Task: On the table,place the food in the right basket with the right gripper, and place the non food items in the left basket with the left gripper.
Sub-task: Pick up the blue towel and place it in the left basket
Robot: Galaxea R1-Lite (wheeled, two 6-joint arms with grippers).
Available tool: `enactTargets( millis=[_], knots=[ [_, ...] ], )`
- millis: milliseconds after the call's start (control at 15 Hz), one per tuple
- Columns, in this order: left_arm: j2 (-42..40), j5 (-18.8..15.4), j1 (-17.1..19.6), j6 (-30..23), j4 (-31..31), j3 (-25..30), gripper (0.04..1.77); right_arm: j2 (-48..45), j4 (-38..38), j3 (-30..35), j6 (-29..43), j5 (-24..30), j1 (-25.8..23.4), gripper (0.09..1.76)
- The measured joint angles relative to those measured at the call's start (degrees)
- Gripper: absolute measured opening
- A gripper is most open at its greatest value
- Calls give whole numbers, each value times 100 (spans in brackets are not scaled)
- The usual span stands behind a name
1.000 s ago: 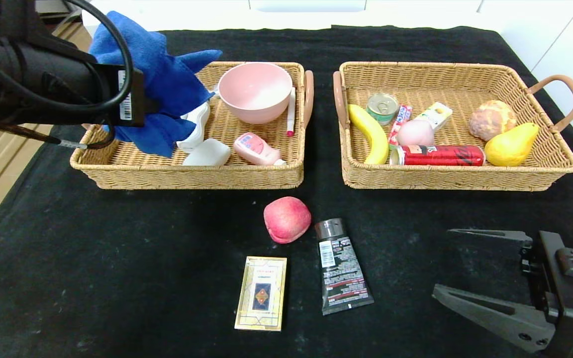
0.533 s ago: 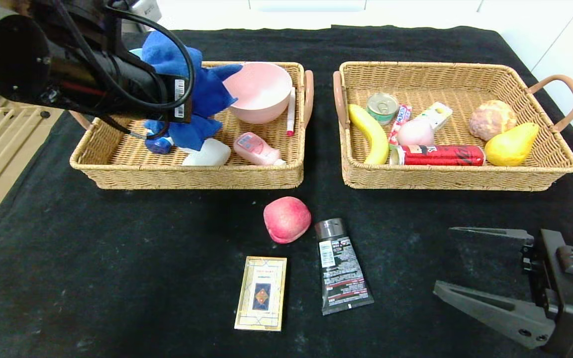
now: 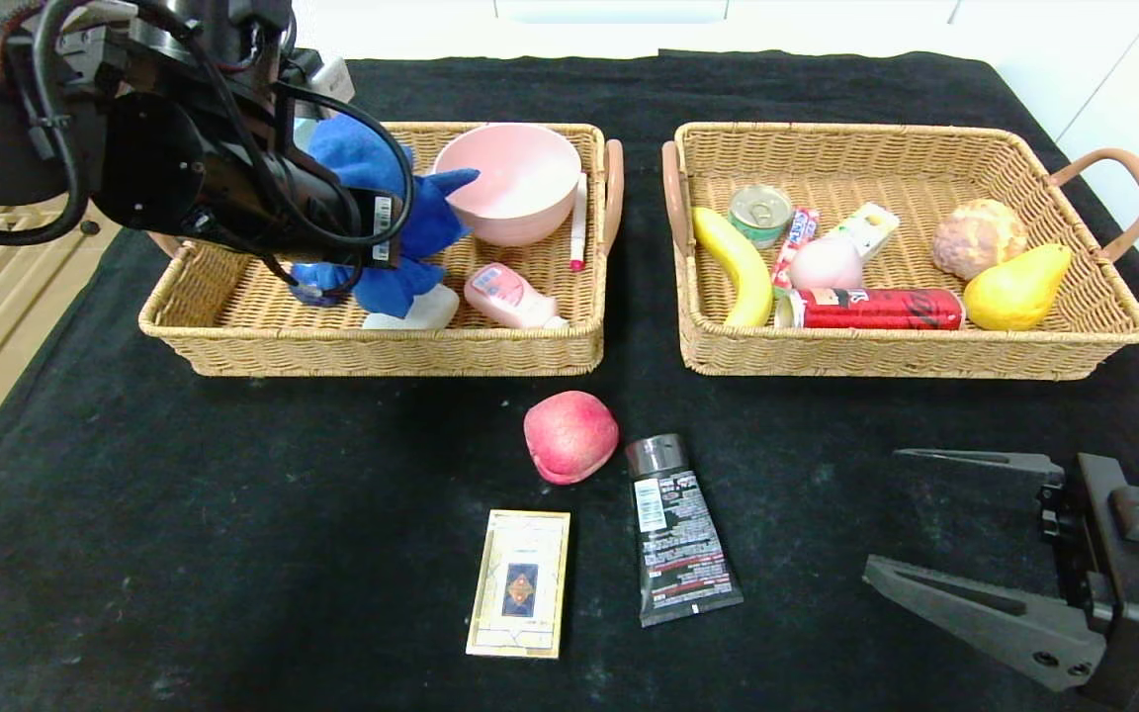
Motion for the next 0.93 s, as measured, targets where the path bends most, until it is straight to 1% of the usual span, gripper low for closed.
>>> enactTargets(
  millis=[267,333,533,733,933],
  knots=[
    [41,-2,18,-4,2,26,25,-2,6,5,-5,0,4,171],
    [37,-2,18,-15,5,35,44,-5,6,7,-9,0,1,171],
    [9,-2,11,-15,24,83,85,-17,2,18,-11,2,11,171],
    [-22,0,0,-6,33,122,112,-22,0,29,-24,2,26,171],
    [-105,0,-22,11,44,204,131,-20,6,41,-26,0,41,171]
  ],
)
